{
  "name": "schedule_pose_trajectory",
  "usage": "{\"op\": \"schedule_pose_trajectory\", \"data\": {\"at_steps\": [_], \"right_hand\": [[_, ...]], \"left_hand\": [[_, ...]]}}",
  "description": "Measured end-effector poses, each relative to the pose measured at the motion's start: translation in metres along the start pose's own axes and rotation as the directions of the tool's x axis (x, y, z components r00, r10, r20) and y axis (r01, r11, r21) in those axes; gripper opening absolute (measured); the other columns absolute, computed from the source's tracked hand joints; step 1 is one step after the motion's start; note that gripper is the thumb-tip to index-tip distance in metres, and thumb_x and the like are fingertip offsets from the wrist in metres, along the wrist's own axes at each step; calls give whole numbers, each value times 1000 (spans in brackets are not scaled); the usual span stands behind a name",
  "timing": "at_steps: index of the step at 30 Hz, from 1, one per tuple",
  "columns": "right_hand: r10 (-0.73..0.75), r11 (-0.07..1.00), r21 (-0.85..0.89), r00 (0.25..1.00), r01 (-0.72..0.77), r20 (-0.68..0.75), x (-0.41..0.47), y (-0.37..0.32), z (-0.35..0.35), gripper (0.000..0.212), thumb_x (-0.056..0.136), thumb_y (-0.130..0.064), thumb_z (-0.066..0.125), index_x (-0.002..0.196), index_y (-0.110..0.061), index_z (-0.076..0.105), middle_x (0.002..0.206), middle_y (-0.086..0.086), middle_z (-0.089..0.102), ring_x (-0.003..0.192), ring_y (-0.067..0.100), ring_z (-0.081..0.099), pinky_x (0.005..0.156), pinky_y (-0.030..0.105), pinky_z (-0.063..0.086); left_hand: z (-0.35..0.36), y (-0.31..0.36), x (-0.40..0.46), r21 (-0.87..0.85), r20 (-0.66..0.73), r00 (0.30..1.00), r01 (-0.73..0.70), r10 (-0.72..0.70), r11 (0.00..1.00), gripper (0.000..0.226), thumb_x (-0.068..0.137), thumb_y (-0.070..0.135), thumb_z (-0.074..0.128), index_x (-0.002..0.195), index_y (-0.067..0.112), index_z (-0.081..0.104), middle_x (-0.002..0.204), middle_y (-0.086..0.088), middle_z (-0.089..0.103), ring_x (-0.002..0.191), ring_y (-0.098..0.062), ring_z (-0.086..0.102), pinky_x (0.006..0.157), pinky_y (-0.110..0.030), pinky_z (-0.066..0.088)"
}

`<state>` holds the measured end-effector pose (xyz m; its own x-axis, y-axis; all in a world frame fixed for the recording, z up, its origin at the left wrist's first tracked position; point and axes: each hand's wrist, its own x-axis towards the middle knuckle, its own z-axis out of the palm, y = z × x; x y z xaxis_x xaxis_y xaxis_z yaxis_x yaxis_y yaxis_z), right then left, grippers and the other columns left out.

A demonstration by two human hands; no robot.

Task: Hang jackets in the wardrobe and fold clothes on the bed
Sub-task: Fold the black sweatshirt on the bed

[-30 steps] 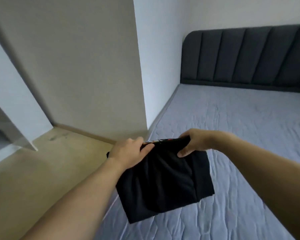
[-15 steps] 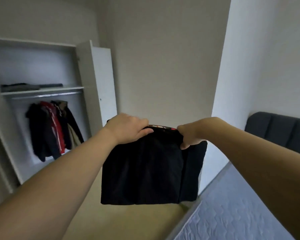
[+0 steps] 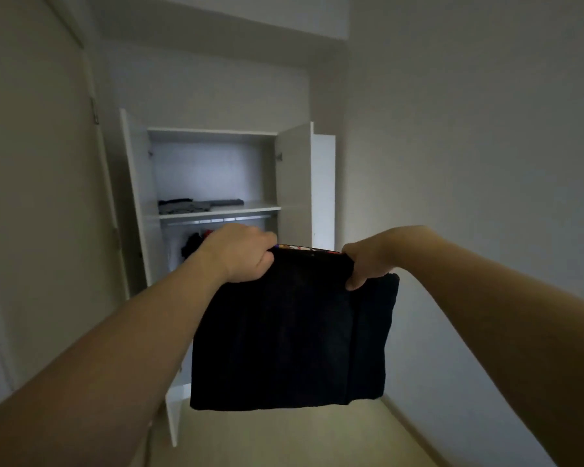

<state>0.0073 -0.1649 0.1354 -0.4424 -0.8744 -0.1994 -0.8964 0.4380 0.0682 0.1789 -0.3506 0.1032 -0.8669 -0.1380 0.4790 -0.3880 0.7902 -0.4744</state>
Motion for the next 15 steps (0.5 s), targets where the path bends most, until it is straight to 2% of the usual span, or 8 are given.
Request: {"op": "schedule_pose_trajectory", "data": {"at_steps": [2,5,7,12,15], "right_hand": [[-56,995,77,998,57,-10,46,-17,-9,54,89,-42,64,134,-22,42,127,4,55,112,26,54,97,41,45],[-123,980,155,992,127,-39,117,-35,-21,44,90,-38,65,127,-22,47,119,1,57,106,23,55,90,37,44],[-149,973,172,988,155,-49,167,-45,-30,42,89,-38,66,124,-23,49,119,1,59,106,23,57,89,37,45],[-196,963,175,978,205,-68,307,-66,-55,49,89,-40,66,130,-23,48,127,3,57,112,26,55,101,45,44],[-232,947,195,963,256,-135,394,-77,-83,57,88,-45,65,137,-22,45,133,4,53,119,27,51,106,47,40]], "left_hand": [[26,-37,1,27,8,998,59,-60,998,30,90,31,35,98,17,61,93,-8,67,81,-28,60,60,-32,29],[67,-84,9,74,7,992,126,-127,989,22,91,26,40,87,16,59,88,-5,66,74,-25,58,58,-31,27],[98,-113,22,74,16,988,150,-151,986,18,93,25,40,81,19,52,85,-2,66,67,-21,51,57,-30,28],[189,-192,66,97,-17,961,276,-276,956,24,97,24,40,95,16,62,90,-4,68,79,-24,60,60,-30,31],[243,-252,102,95,-4,931,365,-366,926,26,99,23,38,98,15,62,94,-5,67,74,-21,51,67,-30,27]]}}
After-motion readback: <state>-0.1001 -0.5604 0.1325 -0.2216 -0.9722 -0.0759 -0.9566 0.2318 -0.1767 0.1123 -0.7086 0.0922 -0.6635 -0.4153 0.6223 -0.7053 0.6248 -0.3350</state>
